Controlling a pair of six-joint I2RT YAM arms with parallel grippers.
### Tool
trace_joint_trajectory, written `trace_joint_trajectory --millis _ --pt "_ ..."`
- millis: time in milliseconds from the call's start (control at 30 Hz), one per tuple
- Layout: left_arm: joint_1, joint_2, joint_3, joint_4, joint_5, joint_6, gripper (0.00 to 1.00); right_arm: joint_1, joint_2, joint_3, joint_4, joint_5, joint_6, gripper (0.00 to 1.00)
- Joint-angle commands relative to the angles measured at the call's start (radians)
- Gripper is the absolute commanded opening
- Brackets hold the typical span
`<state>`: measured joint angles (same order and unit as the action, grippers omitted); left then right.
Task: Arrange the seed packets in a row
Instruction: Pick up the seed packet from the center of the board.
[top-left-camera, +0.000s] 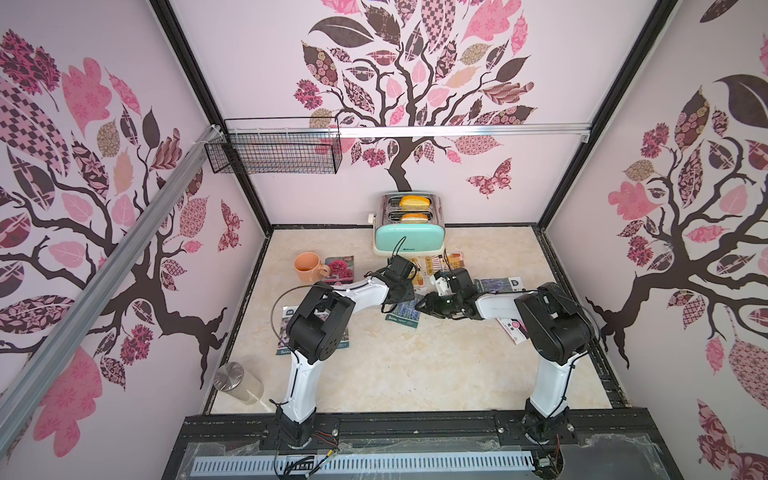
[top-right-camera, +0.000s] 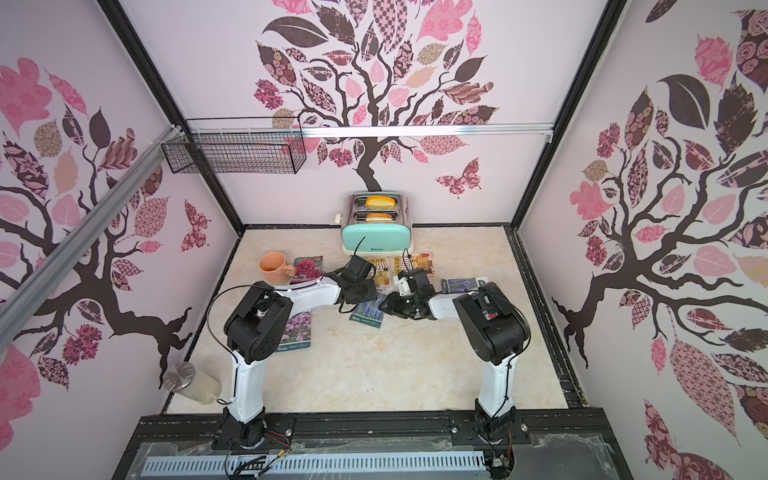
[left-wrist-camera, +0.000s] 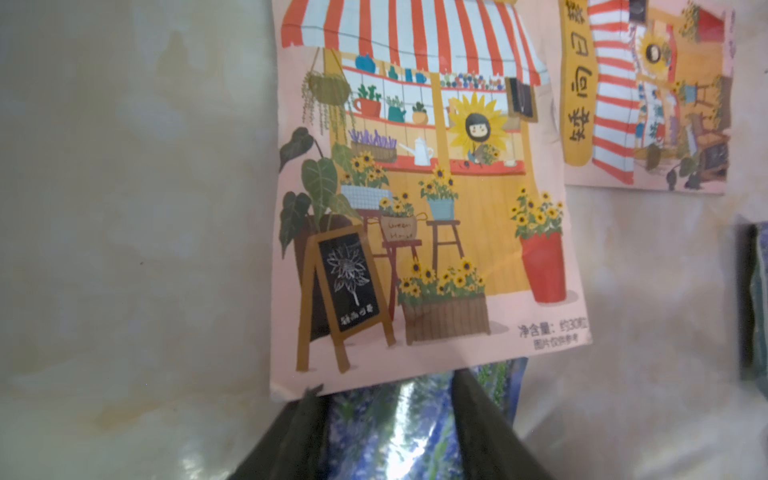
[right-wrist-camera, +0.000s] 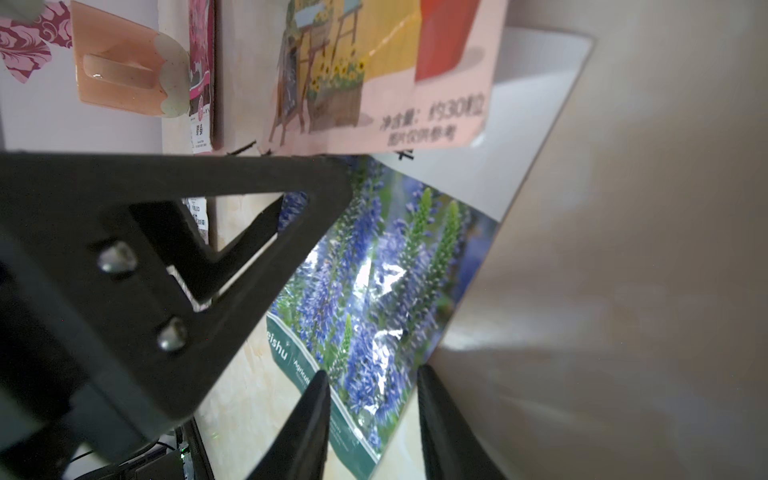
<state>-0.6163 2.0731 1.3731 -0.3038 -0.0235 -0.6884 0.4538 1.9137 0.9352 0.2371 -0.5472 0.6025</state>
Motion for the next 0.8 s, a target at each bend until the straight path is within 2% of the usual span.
trace_joint_trajectory --millis 0,67,233,367,533,767 --pt "-0.028 0.065 -0.04 -0.119 0.088 -0.02 0.31 0.002 0.053 0.013 -0.038 0.052 0.005 0.35" --pt "-0.03 0.054 -0.049 -0.125 0.083 -0.02 0.21 0.002 0.06 0.019 -0.039 0.053 0.004 0.34" --pt "-0.03 0.016 -0.054 -0.153 0.051 -0.008 0.1 0.002 0.048 0.013 -0.043 0.057 0.0 0.34" --pt "-0.03 -0.027 -0.052 -0.183 0.021 0.008 0.0 -0.01 0.013 -0.005 -0.068 0.074 -0.02 0.41" --pt "-0.028 -0.09 -0.069 -0.228 -0.002 0.036 0.0 -0.037 -0.033 -0.036 -0.073 0.076 -0.038 0.46" --pt "-0.026 -0.191 -0.127 -0.307 -0.023 0.043 0.0 -0.048 -0.054 -0.044 -0.08 0.051 -0.041 0.47"
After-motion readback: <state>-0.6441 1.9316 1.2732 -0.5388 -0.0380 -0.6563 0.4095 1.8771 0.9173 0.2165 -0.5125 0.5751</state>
